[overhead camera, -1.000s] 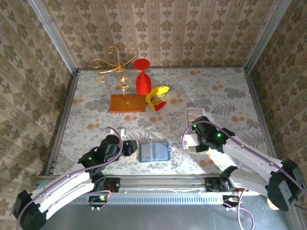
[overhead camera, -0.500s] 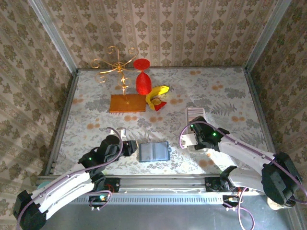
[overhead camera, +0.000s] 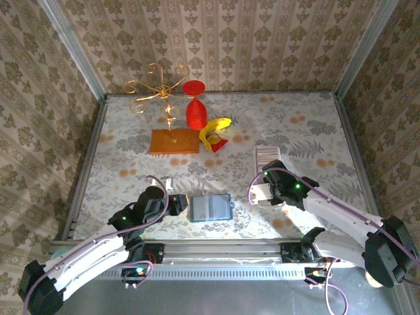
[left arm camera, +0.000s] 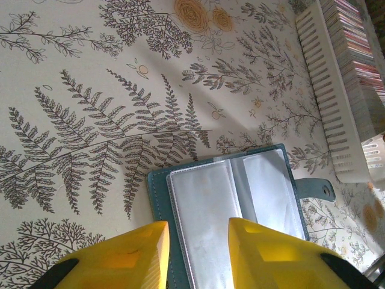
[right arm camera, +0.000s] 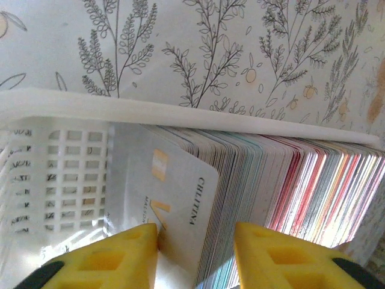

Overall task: Put the credit cards into the card holder
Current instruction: Pick up the credit card from the storage box.

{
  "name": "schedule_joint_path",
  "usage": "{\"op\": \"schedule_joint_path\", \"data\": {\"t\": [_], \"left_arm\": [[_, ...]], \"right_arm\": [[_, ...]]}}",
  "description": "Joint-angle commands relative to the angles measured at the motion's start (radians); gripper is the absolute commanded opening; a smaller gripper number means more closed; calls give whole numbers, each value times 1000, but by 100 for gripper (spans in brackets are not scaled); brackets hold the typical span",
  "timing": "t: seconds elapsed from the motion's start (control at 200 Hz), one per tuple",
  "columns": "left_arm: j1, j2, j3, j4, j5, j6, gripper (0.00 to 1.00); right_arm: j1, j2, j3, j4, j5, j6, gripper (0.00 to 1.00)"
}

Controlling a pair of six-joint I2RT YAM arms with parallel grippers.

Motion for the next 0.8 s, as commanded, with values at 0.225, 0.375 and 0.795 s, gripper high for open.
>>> {"op": "schedule_joint_path", "data": {"t": [0.225,0.375,0.795], "left_arm": [[-7,-13,-15,14,17,-28,29],[-8,-13,-14,8,15,-28,29],[-8,-15,4,-33,-1,-22,25]], "right_arm": [[7,-31,-19,5,12,-8,19],[13,-57,-11,-13,28,-2,17],[117,-228,76,-341,-125,226,0]]}}
